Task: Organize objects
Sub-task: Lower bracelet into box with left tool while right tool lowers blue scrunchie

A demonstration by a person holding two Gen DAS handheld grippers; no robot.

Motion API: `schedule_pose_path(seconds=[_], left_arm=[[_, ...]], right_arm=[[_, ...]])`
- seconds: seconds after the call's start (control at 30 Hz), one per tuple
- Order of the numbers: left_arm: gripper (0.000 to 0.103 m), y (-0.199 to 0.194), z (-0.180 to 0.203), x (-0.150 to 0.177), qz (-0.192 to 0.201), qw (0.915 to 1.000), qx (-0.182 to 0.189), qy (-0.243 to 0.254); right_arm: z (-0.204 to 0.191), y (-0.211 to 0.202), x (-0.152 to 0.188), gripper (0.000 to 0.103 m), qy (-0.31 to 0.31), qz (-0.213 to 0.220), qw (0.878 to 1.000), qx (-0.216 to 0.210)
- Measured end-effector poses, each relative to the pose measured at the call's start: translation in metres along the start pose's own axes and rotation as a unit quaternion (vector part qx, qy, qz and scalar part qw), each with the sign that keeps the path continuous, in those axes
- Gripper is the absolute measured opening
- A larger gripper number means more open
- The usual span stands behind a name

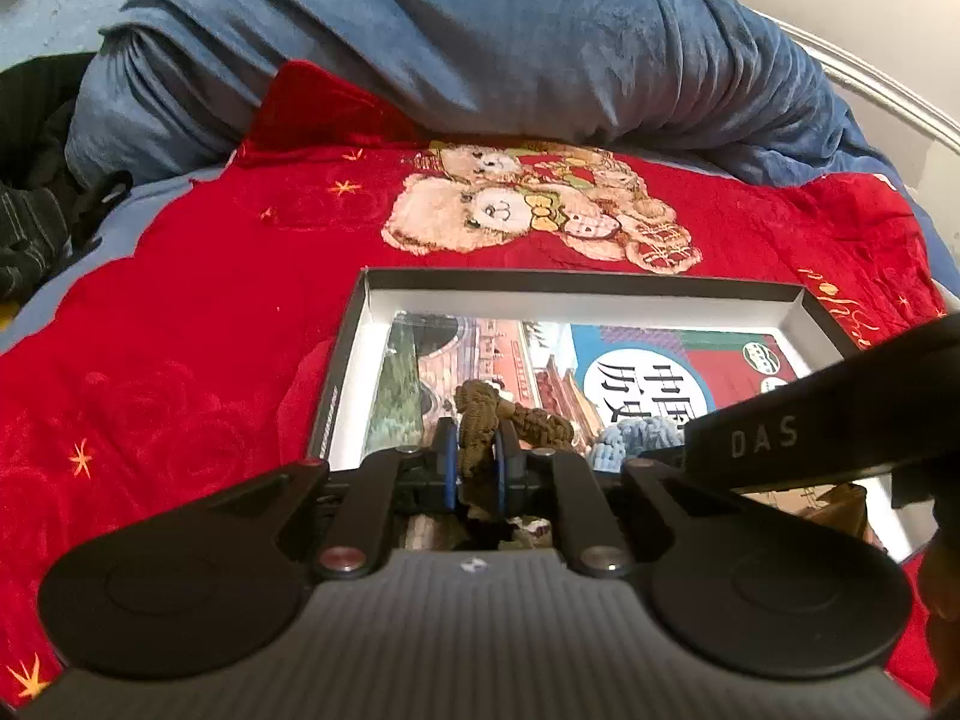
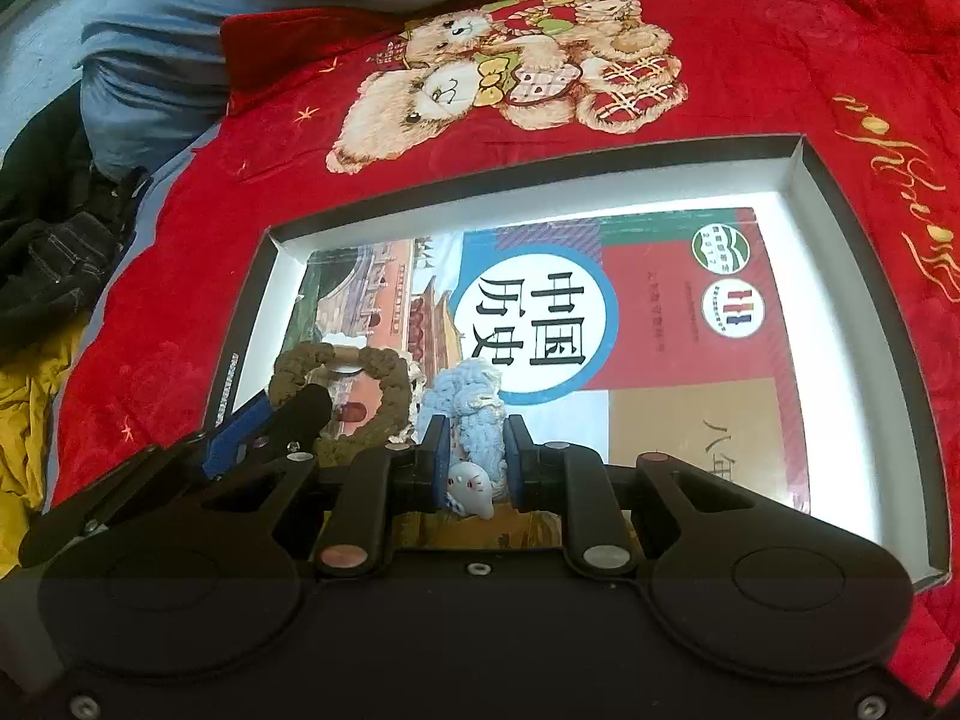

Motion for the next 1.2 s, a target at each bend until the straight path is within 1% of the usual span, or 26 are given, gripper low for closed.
schedule_pose_path(seconds=[0.13,0.17,0.23,0.33,0.37,0.4,0.53,0.6,0.67,0.77,0.87,0.9,0.97,1.07,1.1,1.13,1.2], left_arm=[[0.018,0.0,0.002,0.002,-0.003,1.0,-0.002,0.006],[0.019,0.0,0.003,0.003,-0.003,1.0,-0.002,0.006],[0.026,-0.001,0.003,0.004,-0.005,1.0,0.001,0.006],[0.026,-0.001,0.002,0.007,-0.006,1.0,-0.001,0.006],[0.027,0.0,0.002,0.007,-0.007,1.0,-0.001,0.006],[0.029,-0.001,0.001,0.007,-0.009,0.9999,-0.002,0.006],[0.03,-0.001,-0.001,0.007,-0.012,0.9999,0.0,0.003],[0.038,-0.001,0.0,0.007,-0.014,0.9999,0.002,0.009],[0.039,-0.001,0.001,0.007,-0.016,0.9997,0.001,0.016],[0.045,0.0,0.003,0.007,-0.021,0.9995,0.001,0.023],[0.049,0.0,0.004,0.008,-0.022,0.9994,-0.006,0.026],[0.051,0.0,0.003,0.008,-0.022,0.9994,-0.008,0.025],[0.054,0.0,0.0,0.007,-0.026,0.9995,-0.007,0.019],[0.059,-0.001,-0.007,0.006,-0.031,0.9995,0.007,0.002],[0.06,-0.003,-0.008,0.005,-0.029,0.9995,0.011,-0.003],[0.061,-0.004,-0.01,0.005,-0.026,0.9996,0.013,-0.006],[0.066,-0.007,-0.01,0.003,-0.018,0.9998,0.011,-0.006]], right_arm=[[0.003,-0.002,0.002,0.019,0.005,0.004,1.0,-0.007],[0.003,-0.002,0.001,0.019,0.008,0.003,1.0,-0.008],[0.002,-0.002,0.002,0.02,0.008,0.003,1.0,-0.003],[-0.002,-0.001,0.003,0.02,0.002,0.005,1.0,0.006],[-0.002,-0.001,0.004,0.02,0.004,0.005,1.0,0.005],[-0.003,0.0,0.004,0.02,0.005,0.005,1.0,0.004],[-0.004,0.0,0.005,0.02,0.01,0.006,1.0,0.004],[-0.004,0.0,0.006,0.021,0.011,0.006,1.0,0.002],[-0.003,0.0,0.006,0.023,0.013,0.005,1.0,0.002],[-0.003,0.001,0.008,0.026,0.014,0.0,1.0,-0.002],[-0.003,0.003,0.009,0.027,0.015,-0.004,1.0,-0.001],[-0.004,0.003,0.009,0.027,0.013,-0.004,1.0,0.001],[-0.004,0.003,0.008,0.032,0.011,-0.007,1.0,0.006],[-0.003,0.0,0.008,0.039,0.011,-0.004,1.0,0.008],[-0.002,-0.002,0.008,0.042,0.015,-0.004,1.0,0.006],[0.0,-0.003,0.008,0.047,0.02,-0.003,1.0,0.005],[0.003,-0.007,0.008,0.051,0.026,0.002,1.0,0.003]])
Point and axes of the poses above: each gripper's, at about its wrist camera, not at the fingertips, and y roughly the way its jaws point, z to its right, x to its underside, the point moved 2 cm from there along y, roughly the way its jaws point, and after that the axes turned 14 degrees about -z, right-handed, at the moved point
